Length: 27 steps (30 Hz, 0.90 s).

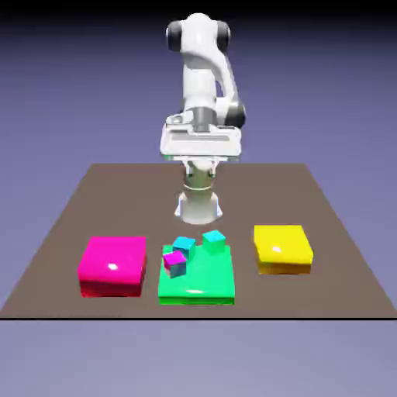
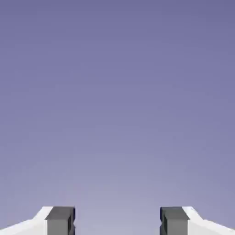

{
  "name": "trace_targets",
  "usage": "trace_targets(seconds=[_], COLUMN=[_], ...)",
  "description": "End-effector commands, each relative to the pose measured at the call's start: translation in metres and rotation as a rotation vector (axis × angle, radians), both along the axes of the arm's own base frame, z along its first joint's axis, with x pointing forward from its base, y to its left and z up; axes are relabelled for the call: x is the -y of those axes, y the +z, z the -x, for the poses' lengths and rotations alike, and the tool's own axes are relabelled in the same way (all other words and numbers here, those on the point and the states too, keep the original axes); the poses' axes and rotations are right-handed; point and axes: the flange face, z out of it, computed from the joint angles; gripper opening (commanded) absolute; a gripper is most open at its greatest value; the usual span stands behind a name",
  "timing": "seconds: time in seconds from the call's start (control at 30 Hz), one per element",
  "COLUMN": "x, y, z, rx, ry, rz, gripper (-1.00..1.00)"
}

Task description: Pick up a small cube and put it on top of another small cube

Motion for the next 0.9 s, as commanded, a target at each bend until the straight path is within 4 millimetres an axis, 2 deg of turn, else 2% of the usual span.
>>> trace_targets(seconds=[0.0, 0.2, 0.4, 0.63, 0.87], x=[0.01, 0.07, 0.125, 0.18, 0.223], y=[-0.001, -0.014, -0.037, -0.074, -0.121], z=[0.001, 0.009, 0.023, 0.047, 0.077], rx=[-0.005, -0.039, -0.076, -0.115, -0.143], ry=[0.007, 0.053, 0.11, 0.192, 0.287], rz=[0.007, 0.042, 0.064, 0.075, 0.071], gripper=[0.0, 0.0, 0.0, 0.0, 0.0])
